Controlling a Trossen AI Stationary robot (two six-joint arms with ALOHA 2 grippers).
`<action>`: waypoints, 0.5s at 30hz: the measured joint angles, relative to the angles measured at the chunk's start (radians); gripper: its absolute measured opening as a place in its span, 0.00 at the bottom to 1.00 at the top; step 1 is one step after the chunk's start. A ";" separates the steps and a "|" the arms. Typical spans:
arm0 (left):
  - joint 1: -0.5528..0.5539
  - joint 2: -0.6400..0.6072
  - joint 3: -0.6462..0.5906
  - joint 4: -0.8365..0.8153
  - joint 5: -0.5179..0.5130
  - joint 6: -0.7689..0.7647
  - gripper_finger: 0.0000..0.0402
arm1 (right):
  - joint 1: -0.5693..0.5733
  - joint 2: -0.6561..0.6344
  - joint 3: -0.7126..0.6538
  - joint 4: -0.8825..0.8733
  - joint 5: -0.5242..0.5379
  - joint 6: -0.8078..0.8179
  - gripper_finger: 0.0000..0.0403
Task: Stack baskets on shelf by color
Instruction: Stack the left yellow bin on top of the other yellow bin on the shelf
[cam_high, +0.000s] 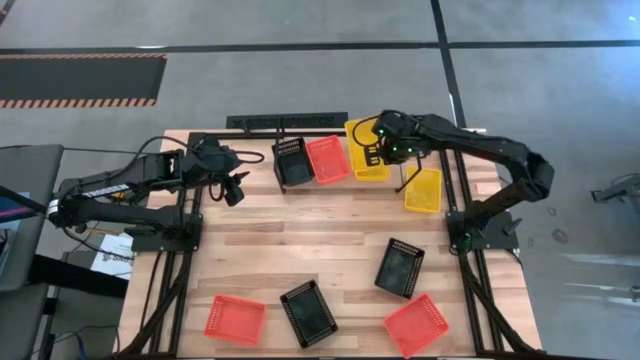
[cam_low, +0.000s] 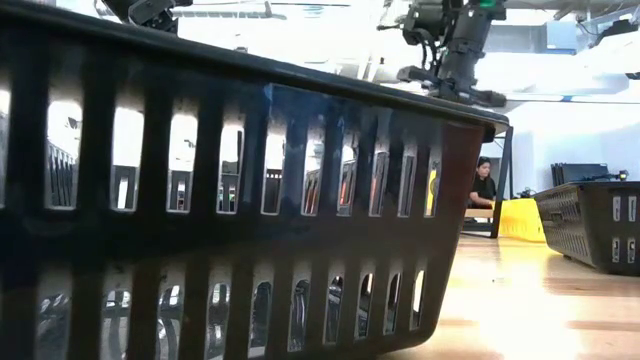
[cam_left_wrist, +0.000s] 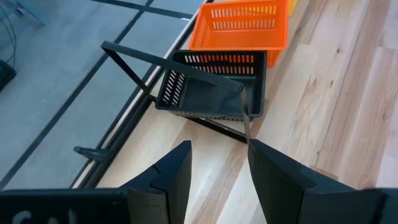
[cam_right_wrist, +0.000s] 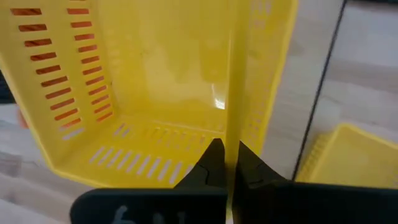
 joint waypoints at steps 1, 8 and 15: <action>0.000 0.000 0.000 0.000 0.000 0.000 0.36 | 0.000 0.001 -0.011 0.007 -0.003 0.005 0.01; 0.000 0.000 0.000 0.000 0.000 0.010 0.36 | 0.000 0.000 -0.067 0.056 -0.036 0.042 0.01; 0.000 0.000 0.000 -0.001 0.001 0.018 0.36 | 0.002 0.000 -0.086 0.063 -0.037 0.055 0.01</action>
